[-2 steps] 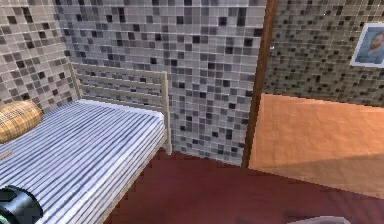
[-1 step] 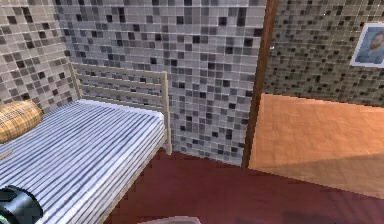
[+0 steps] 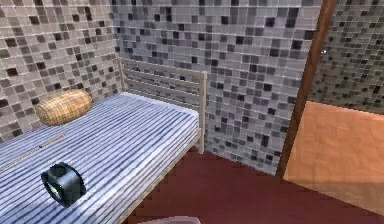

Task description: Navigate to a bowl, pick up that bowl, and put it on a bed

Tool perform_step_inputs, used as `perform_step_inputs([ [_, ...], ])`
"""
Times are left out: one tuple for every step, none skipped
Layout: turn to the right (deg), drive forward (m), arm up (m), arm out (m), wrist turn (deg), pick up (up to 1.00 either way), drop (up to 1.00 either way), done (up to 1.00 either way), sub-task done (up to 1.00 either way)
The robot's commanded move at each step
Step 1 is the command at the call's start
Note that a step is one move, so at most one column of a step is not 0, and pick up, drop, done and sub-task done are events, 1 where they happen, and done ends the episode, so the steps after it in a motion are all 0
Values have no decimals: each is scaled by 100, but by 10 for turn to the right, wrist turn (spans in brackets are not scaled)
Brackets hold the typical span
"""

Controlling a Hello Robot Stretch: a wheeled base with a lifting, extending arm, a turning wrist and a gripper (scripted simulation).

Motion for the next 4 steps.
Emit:
perform_step_inputs([
  [0,70,0,0,0,0,0,0,0],
  [-450,0,0,0,0,0,0,0,0],
  [-450,0,0,0,0,0,0,0,0],
  [-240,0,0,0,0,0,0,0,0],
])
